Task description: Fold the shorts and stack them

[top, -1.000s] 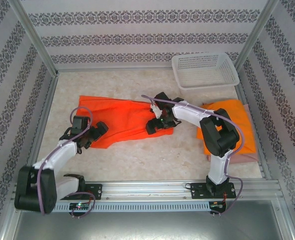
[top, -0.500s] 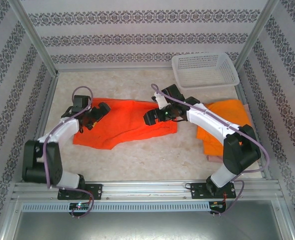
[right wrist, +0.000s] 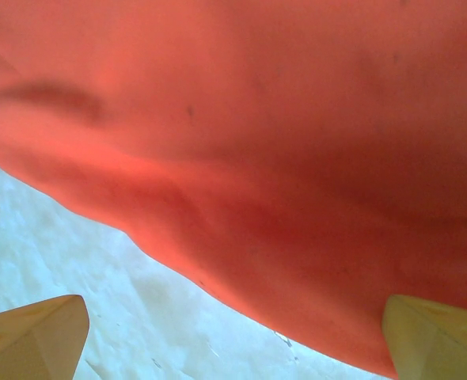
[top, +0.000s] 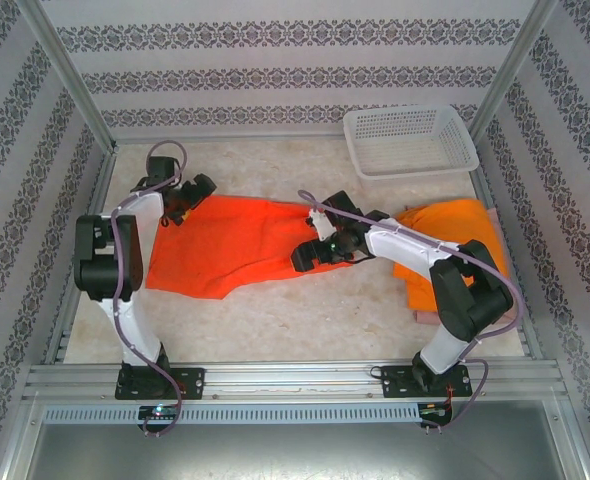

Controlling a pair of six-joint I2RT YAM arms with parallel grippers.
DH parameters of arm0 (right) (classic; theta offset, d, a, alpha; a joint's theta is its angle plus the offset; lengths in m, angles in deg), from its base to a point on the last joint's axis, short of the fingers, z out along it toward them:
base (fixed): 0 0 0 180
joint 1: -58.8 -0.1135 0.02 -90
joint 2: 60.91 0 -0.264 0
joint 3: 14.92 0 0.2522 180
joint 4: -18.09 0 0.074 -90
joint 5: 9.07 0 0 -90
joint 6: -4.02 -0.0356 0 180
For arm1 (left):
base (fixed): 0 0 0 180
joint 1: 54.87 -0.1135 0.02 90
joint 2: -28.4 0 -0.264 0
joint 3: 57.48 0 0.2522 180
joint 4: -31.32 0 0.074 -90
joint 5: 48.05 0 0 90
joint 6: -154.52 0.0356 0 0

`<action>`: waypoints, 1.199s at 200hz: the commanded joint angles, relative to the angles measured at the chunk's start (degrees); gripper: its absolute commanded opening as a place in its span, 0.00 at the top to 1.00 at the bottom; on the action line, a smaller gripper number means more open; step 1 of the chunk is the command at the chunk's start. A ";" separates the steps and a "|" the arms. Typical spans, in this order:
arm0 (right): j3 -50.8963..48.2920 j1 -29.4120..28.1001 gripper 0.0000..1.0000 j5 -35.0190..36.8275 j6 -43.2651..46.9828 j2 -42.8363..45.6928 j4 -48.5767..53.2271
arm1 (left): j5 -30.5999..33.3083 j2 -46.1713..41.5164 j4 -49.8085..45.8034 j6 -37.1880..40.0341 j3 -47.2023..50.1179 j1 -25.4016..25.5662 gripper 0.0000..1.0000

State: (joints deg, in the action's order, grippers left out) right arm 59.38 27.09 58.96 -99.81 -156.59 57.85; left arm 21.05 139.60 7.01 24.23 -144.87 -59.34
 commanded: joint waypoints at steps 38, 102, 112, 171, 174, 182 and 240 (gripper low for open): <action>-4.09 1.41 0.05 -1.33 -1.98 0.36 -2.86 | -2.23 8.89 -1.91 0.50 -12.98 -2.11 0.00; -6.71 7.50 0.05 4.91 -10.29 11.38 -3.06 | -2.45 -16.84 2.09 2.12 6.40 1.49 0.00; -6.40 8.20 0.04 7.21 -11.75 11.09 -1.74 | -0.66 -20.29 1.79 2.50 10.61 2.75 0.00; -2.34 9.40 0.18 17.05 -18.03 3.47 -0.61 | 3.68 -29.21 7.67 1.40 33.66 5.08 0.00; -2.16 9.50 0.18 17.05 -18.23 3.07 -0.90 | 3.68 -29.13 7.93 1.41 34.41 5.08 0.00; -1.71 9.59 0.20 16.75 -18.70 1.90 -1.50 | 3.59 -28.93 8.73 1.43 35.99 5.08 0.00; 1.80 10.60 0.30 17.98 -20.09 -5.64 -3.09 | 2.33 -28.95 12.42 0.27 42.31 5.04 0.00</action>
State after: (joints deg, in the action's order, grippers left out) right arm 59.23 36.58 75.63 -118.08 -159.43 55.49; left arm 23.15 110.38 17.76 25.19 -105.13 -54.22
